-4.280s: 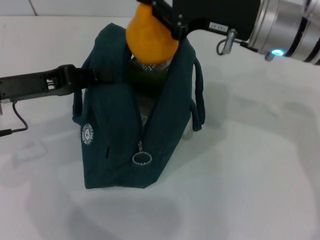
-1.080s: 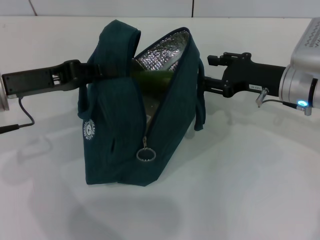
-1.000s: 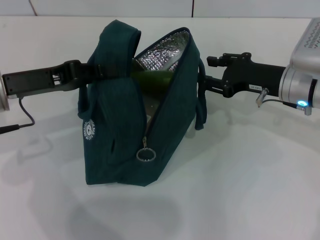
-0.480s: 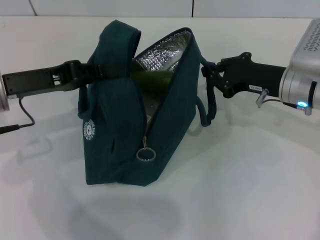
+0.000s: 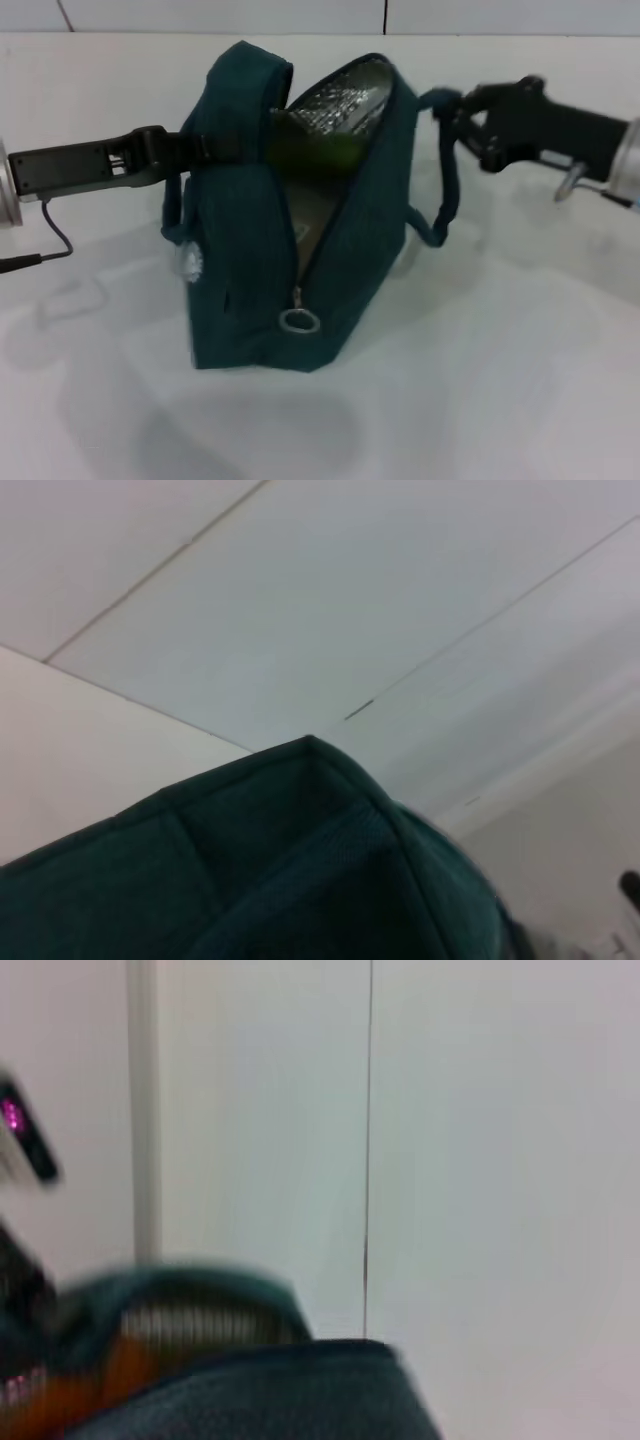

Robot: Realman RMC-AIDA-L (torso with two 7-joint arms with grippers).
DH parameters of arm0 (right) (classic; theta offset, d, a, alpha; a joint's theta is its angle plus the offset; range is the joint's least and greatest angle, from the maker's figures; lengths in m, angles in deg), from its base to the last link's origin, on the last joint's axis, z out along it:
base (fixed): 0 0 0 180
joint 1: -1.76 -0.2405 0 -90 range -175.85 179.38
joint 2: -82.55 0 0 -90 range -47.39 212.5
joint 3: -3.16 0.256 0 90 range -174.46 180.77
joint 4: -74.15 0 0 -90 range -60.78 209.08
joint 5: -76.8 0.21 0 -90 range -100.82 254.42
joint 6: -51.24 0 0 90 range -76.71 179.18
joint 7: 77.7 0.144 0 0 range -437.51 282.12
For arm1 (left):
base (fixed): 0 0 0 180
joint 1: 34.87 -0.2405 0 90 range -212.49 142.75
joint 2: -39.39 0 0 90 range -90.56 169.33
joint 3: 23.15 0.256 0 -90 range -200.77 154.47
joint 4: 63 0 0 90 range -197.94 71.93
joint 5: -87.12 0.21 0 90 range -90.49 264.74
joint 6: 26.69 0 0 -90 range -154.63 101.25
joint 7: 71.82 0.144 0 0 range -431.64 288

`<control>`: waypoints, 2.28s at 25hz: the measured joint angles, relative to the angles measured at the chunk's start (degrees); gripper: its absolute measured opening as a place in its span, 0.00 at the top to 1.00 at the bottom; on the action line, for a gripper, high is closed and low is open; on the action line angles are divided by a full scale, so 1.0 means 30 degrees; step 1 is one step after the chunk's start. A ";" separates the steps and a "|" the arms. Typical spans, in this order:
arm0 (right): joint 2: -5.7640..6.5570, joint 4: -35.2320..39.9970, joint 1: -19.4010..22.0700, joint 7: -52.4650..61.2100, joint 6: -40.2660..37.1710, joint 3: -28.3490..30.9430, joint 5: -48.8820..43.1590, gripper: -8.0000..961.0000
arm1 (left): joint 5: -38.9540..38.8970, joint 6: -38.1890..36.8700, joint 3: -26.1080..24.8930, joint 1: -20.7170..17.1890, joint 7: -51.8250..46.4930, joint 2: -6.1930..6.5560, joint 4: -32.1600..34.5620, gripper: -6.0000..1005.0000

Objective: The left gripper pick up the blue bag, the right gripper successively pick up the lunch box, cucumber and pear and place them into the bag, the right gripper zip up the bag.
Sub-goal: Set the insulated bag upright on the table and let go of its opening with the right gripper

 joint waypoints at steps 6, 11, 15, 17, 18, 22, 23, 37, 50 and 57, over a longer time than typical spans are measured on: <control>0.0490 0.1931 0.1361 0.1512 -0.3011 0.2434 -0.0097 0.92 | -0.1426 0.0142 0.2637 -0.0201 0.0138 -0.0160 -0.0017 0.94; 0.0925 0.2777 0.2401 0.2428 -0.3984 0.3069 -0.0172 0.92 | -0.3753 0.1024 0.6034 -0.0243 0.0747 -0.0232 -0.0847 0.94; 0.1293 0.3014 0.3077 0.2952 -0.4506 0.3085 -0.0451 0.92 | -0.5695 0.1582 0.8155 -0.0577 0.1612 -0.0281 -0.1437 0.94; 0.1341 0.3015 0.3253 0.3006 -0.4680 0.3090 -0.0482 0.92 | -0.6239 0.1869 0.8815 -0.0725 0.1857 -0.0280 -0.1444 0.94; 0.1342 0.3016 0.3352 0.3008 -0.4735 0.3092 -0.0525 0.92 | -0.7004 0.2862 1.0178 -0.0989 0.2327 -0.0254 -0.1458 0.94; 0.1334 0.2982 0.3348 0.3014 -0.4678 0.3158 -0.0896 0.92 | -0.7094 0.3798 1.0601 -0.1041 0.2490 -0.0189 -0.1519 0.94; 0.1327 0.2930 0.3296 0.3015 -0.4655 0.3178 -0.1017 0.92 | -0.7094 0.3913 1.0583 -0.1031 0.2535 -0.0170 -0.1563 0.94; 0.1083 0.2375 0.1979 0.3053 -0.3665 0.3285 -0.1709 0.92 | -0.7354 0.4124 0.9388 -0.0470 0.3726 -0.0107 -0.3117 0.94; 0.1019 0.2197 0.1711 0.3124 -0.3546 0.3294 -0.1706 0.92 | -0.7876 0.3605 0.9301 -0.0232 0.3773 -0.0113 -0.4051 0.94; 0.0911 0.1922 0.1840 0.3097 -0.3167 0.3333 -0.1730 0.91 | -0.7881 0.3617 0.9272 -0.0246 0.3778 -0.0107 -0.4161 0.94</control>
